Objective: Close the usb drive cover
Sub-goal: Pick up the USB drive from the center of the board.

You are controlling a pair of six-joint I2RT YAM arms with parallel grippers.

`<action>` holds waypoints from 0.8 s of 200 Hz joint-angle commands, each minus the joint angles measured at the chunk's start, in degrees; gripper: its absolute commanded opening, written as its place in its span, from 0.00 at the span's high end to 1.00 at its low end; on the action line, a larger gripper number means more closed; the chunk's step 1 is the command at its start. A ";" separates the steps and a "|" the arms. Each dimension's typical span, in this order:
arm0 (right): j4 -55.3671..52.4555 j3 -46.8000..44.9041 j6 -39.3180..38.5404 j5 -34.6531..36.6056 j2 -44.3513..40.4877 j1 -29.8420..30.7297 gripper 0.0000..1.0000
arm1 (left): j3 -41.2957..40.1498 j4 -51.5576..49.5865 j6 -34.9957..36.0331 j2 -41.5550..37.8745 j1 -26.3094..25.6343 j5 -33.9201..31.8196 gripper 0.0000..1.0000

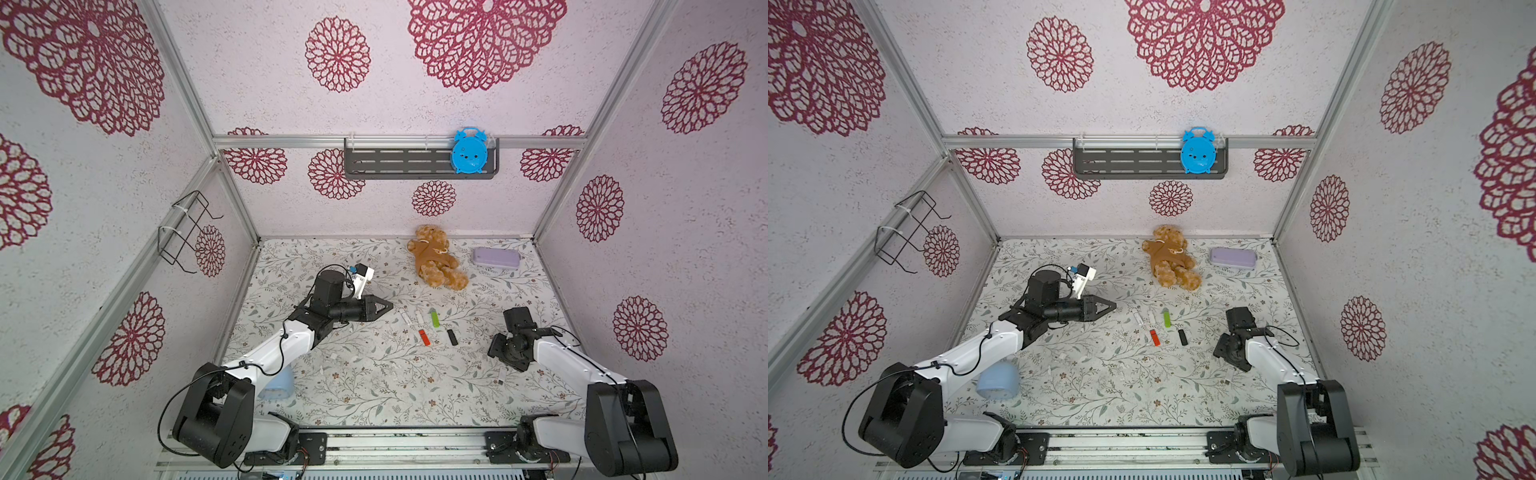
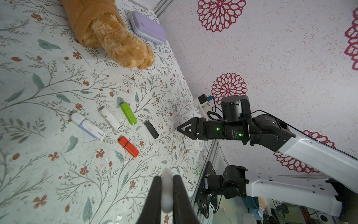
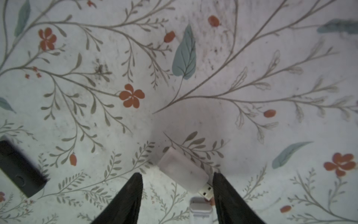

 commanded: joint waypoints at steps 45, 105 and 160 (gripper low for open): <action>-0.51 2.89 -1.48 -2.99 1.79 3.99 0.45 | 1.66 0.37 0.96 1.03 0.23 1.20 0.92; 0.34 3.67 -2.98 3.89 -1.33 -1.77 0.39 | 1.14 0.46 1.12 0.03 0.23 0.18 0.92; 4.21 0.83 -3.26 -3.88 4.67 -2.45 0.37 | 1.40 0.35 0.97 -0.16 0.23 0.12 0.92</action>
